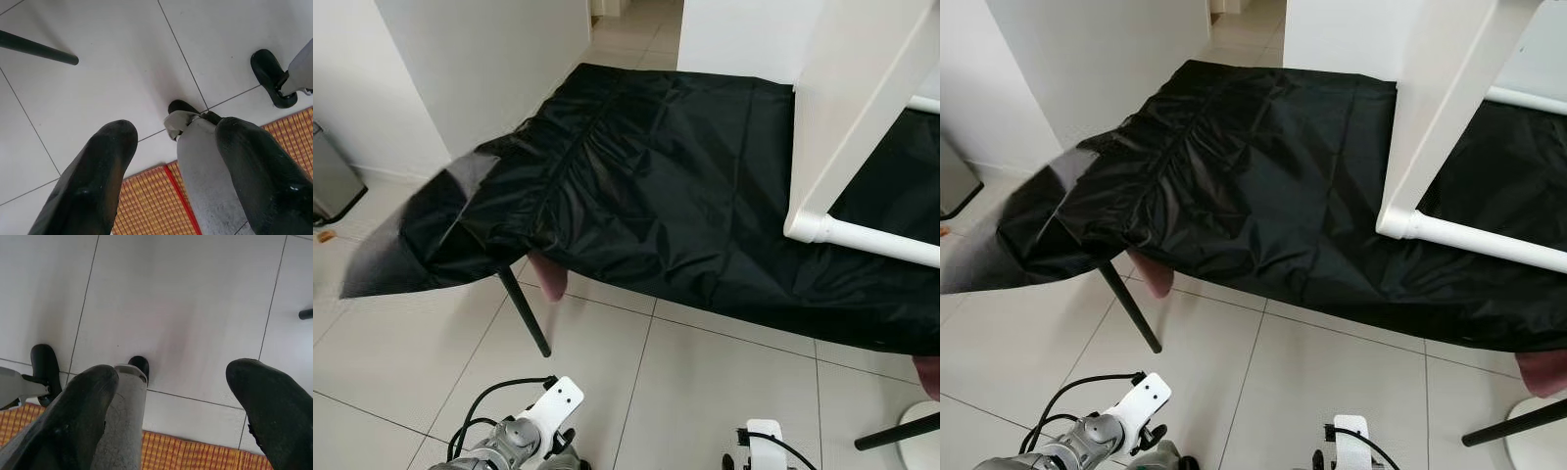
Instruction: Building children table
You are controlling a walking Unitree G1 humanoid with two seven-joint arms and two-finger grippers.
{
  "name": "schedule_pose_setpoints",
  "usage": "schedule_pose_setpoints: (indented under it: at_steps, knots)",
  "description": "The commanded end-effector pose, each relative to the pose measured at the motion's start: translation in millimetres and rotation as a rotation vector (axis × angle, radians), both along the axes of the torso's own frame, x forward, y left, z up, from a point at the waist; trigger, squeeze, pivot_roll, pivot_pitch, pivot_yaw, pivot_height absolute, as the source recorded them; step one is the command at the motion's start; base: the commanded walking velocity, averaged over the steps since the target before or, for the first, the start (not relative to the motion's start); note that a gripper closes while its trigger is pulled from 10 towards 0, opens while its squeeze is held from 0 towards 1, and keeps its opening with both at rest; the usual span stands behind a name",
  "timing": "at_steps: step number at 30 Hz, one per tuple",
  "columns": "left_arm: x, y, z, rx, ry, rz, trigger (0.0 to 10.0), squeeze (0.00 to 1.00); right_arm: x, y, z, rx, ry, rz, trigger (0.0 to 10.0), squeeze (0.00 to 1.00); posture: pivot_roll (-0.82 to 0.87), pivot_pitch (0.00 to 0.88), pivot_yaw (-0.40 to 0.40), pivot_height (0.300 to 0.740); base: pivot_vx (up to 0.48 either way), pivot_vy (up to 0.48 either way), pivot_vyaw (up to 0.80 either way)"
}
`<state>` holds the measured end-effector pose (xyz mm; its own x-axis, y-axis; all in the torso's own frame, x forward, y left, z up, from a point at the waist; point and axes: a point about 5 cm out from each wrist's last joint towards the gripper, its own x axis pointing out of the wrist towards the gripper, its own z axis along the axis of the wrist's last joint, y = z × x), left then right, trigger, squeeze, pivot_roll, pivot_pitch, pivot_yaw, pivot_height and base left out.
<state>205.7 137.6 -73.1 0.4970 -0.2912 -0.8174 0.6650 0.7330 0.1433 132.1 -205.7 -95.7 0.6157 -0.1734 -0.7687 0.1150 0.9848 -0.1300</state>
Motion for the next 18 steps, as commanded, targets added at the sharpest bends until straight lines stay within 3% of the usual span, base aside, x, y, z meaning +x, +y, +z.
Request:
schedule_pose_setpoints:
  at_steps: [1, 5, 10, 14, 15, 16, 17, 18]
  knots:
    - [-2.7, 7.9, -2.9, 0.077, -0.041, 0.085, 10.0, 0.00, -14.5, 2.6, -5.6, 0.009, 0.047, -0.017, 10.0, 0.00, 0.01, 0.000, 0.042, 0.740, 0.000, 0.000, 0.00]
    - [-3.7, 6.0, -3.4, 0.064, -0.036, 0.092, 10.0, 0.00, -21.6, 7.3, -8.3, 0.024, 0.062, -0.030, 10.0, 0.00, 0.01, 0.000, 0.029, 0.740, 0.000, 0.000, 0.00]
    - [-7.6, 3.9, -5.2, 0.073, -0.025, 0.039, 10.0, 0.00, -26.4, 15.9, -10.5, 0.031, 0.080, 0.049, 10.0, 0.00, 0.02, 0.000, 0.022, 0.740, 0.000, 0.000, 0.00]
    - [-12.1, 8.8, -7.5, 0.056, -0.005, 0.086, 10.0, 0.00, -26.4, 12.7, -9.7, 0.029, 0.070, 0.041, 10.0, 0.00, 0.02, 0.000, 0.025, 0.740, 0.000, 0.000, 0.00]
    - [-13.4, 11.8, -8.1, 0.048, 0.001, 0.113, 10.0, 0.89, -26.3, 8.2, -9.1, 0.028, 0.064, 0.005, 10.0, 0.00, 0.02, 0.000, 0.027, 0.740, 0.000, 0.000, 0.00]
    - [-13.4, 11.8, -8.1, 0.048, 0.001, 0.113, 10.0, 0.89, -26.3, 8.2, -9.1, 0.028, 0.064, 0.005, 10.0, 0.00, 0.02, 0.000, 0.027, 0.740, 0.000, 0.000, 0.00]
    - [-14.3, 14.2, -8.4, 0.034, 0.009, 0.139, 10.0, 1.00, -25.9, 4.3, -8.4, 0.026, 0.059, -0.025, 10.0, 0.00, 0.02, 0.000, 0.028, 0.740, 0.000, 0.000, 0.00]
    - [-14.3, 14.2, -8.4, 0.034, 0.009, 0.139, 10.0, 1.00, -25.9, 4.3, -8.4, 0.026, 0.059, -0.025, 10.0, 0.00, 0.02, 0.000, 0.028, 0.740, 0.000, 0.000, 0.00]
